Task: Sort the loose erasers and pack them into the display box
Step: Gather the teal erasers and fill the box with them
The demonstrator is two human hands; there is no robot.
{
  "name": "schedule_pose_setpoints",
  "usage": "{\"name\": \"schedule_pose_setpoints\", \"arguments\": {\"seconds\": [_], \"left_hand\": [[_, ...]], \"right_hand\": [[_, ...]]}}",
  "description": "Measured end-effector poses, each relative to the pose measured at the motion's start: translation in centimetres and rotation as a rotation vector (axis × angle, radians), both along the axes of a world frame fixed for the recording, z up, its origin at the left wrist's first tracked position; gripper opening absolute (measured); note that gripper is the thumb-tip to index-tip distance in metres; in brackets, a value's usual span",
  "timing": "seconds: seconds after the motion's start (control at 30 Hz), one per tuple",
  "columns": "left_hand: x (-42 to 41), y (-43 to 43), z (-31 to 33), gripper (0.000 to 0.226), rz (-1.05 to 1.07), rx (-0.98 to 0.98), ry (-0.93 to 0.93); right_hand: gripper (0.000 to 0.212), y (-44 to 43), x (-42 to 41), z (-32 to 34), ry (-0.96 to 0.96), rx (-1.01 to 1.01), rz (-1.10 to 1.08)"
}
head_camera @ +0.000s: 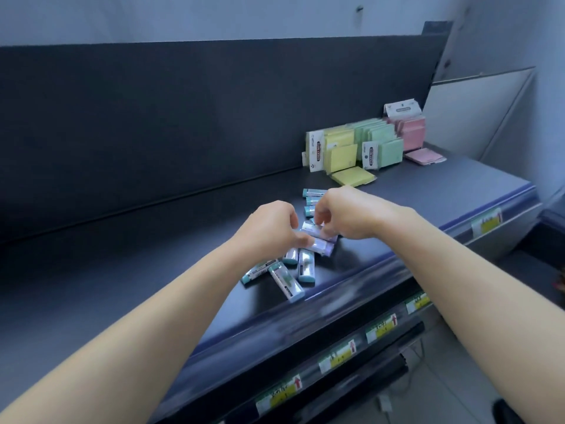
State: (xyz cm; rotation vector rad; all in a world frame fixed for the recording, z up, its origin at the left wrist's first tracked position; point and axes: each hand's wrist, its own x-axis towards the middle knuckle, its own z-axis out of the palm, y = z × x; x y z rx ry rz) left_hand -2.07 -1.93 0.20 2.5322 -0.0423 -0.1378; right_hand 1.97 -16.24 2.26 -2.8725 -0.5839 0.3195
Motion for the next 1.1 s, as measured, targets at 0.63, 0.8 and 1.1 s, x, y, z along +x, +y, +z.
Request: {"name": "schedule_pose_setpoints", "arguments": {"seconds": [0.63,0.8,1.1], "left_hand": [[1.3,2.8,1.4,0.027,-0.132,-0.255,-0.024],[-0.7,5.9,2.7,0.017,0.033,-0.31,-0.099],[-8.1,12.4,2.9,0.01,0.499,-0.269,-0.245]], "right_hand": [[0.032,1.3,2.0,1.9,-0.048,0.42,-0.086],[0.024,5.5,2.1,2.3,-0.097,0.582,0.043],[0.019,14.8,-1.2,3.5,0.017,0.665,0.504]]}}
